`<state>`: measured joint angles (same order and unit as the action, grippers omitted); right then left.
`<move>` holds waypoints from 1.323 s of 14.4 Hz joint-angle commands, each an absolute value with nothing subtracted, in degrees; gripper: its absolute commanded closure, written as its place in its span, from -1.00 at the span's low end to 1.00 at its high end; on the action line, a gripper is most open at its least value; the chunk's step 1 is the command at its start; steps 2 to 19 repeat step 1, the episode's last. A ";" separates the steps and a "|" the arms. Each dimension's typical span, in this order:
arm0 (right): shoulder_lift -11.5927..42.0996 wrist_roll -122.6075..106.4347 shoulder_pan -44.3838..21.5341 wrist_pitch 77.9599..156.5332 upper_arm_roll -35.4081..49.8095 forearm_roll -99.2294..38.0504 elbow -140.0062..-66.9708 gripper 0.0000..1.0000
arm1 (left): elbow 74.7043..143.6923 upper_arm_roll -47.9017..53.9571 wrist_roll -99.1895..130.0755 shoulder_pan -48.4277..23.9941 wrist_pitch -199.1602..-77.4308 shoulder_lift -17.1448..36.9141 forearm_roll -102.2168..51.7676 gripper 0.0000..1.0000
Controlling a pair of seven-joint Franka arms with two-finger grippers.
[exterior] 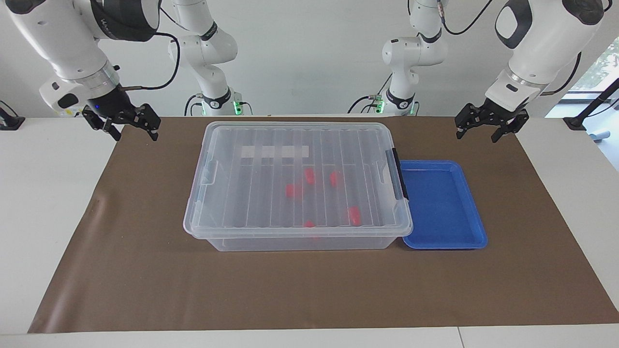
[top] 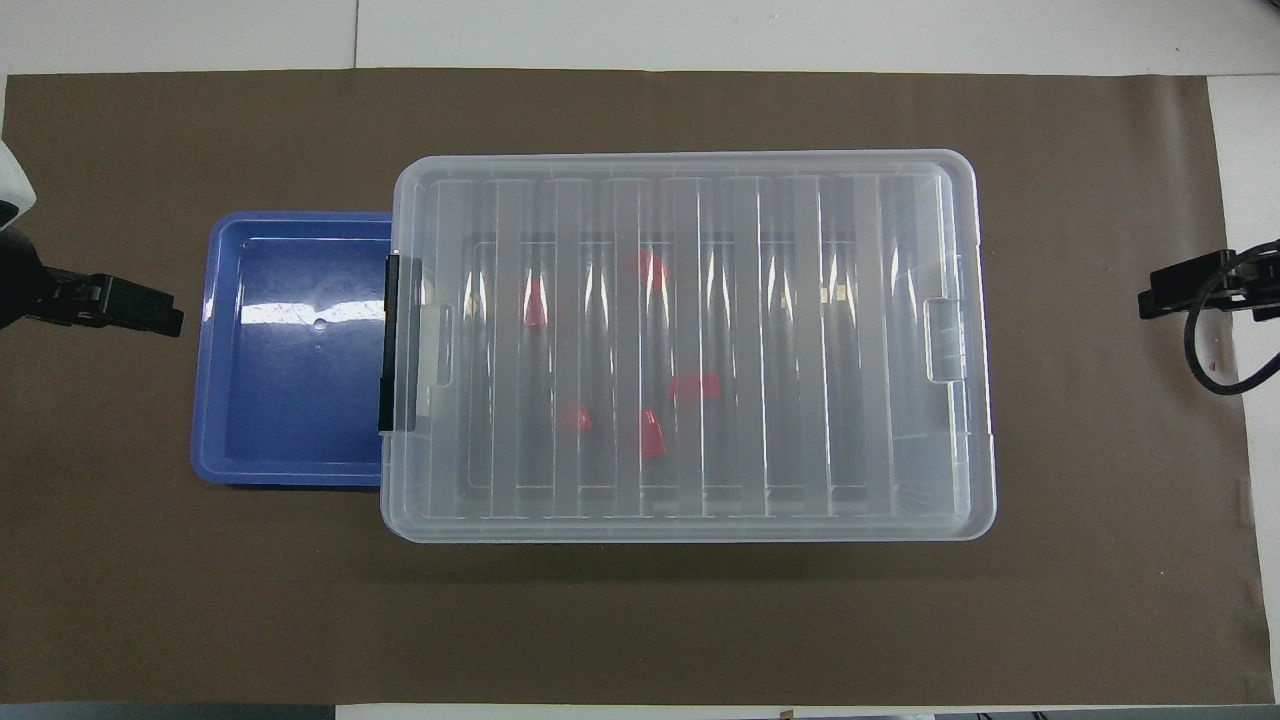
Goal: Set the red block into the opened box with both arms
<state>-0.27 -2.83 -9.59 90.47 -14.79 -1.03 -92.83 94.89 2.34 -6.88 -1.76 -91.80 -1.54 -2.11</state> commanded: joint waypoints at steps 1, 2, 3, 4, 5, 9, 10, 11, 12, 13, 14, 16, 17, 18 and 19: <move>-0.09 -3.16 -9.49 89.65 -14.68 -1.23 -92.11 -1.00 | 95.89 2.46 -7.91 -1.14 -91.49 -2.90 -2.99 -1.00; -0.09 -3.16 -9.49 89.65 -14.68 -1.23 -92.11 -1.00 | 95.89 2.46 -7.91 -1.14 -91.49 -2.90 -2.99 -1.00; -0.09 -3.16 -9.49 89.65 -14.68 -1.23 -92.11 -1.00 | 95.89 2.46 -7.91 -1.14 -91.49 -2.90 -2.99 -1.00; -0.09 -3.16 -9.49 89.65 -14.68 -1.23 -92.11 -1.00 | 95.89 2.46 -7.91 -1.14 -91.49 -2.90 -2.99 -1.00; -0.09 -3.16 -9.49 89.65 -14.68 -1.23 -92.11 -1.00 | 95.89 2.46 -7.91 -1.14 -91.49 -2.90 -2.99 -1.00; -0.09 -3.16 -9.49 89.65 -14.68 -1.23 -92.11 -1.00 | 95.89 2.46 -7.91 -1.14 -91.49 -2.90 -2.99 -1.00; -0.09 -3.16 -9.49 89.65 -14.68 -1.23 -92.11 -1.00 | 95.89 2.46 -7.91 -1.14 -91.49 -2.90 -2.99 -1.00; -0.09 -3.16 -9.49 89.65 -14.68 -1.23 -92.11 -1.00 | 95.89 2.46 -7.91 -1.14 -91.49 -2.90 -2.99 -1.00; -0.09 -3.16 -9.49 89.65 -14.68 -1.23 -92.11 -1.00 | 95.89 2.46 -7.91 -1.14 -91.49 -2.90 -2.99 -1.00; -0.09 -3.16 -9.49 89.65 -14.68 -1.23 -92.11 -1.00 | 95.89 2.46 -7.91 -1.14 -91.49 -2.90 -2.99 -1.00; -0.09 -3.16 -9.49 89.65 -14.68 -1.23 -92.11 -1.00 | 95.89 2.46 -7.91 -1.14 -91.49 -2.90 -2.99 -1.00; -0.09 -3.16 -9.49 89.65 -14.68 -1.23 -92.11 -1.00 | 95.89 2.46 -7.91 -1.14 -91.49 -2.90 -2.99 -1.00; -0.09 -3.16 -9.49 89.65 -14.68 -1.23 -92.11 -1.00 | 95.89 2.46 -7.91 -1.14 -91.49 -2.90 -2.99 -1.00; -0.09 -3.16 -9.49 89.65 -14.68 -1.23 -92.11 -1.00 | 95.89 2.46 -7.91 -1.14 -91.49 -2.90 -2.99 -1.00; -0.09 -3.16 -9.49 89.65 -14.68 -1.23 -92.11 -1.00 | 95.89 2.46 -7.91 -1.14 -91.49 -2.90 -2.99 -1.00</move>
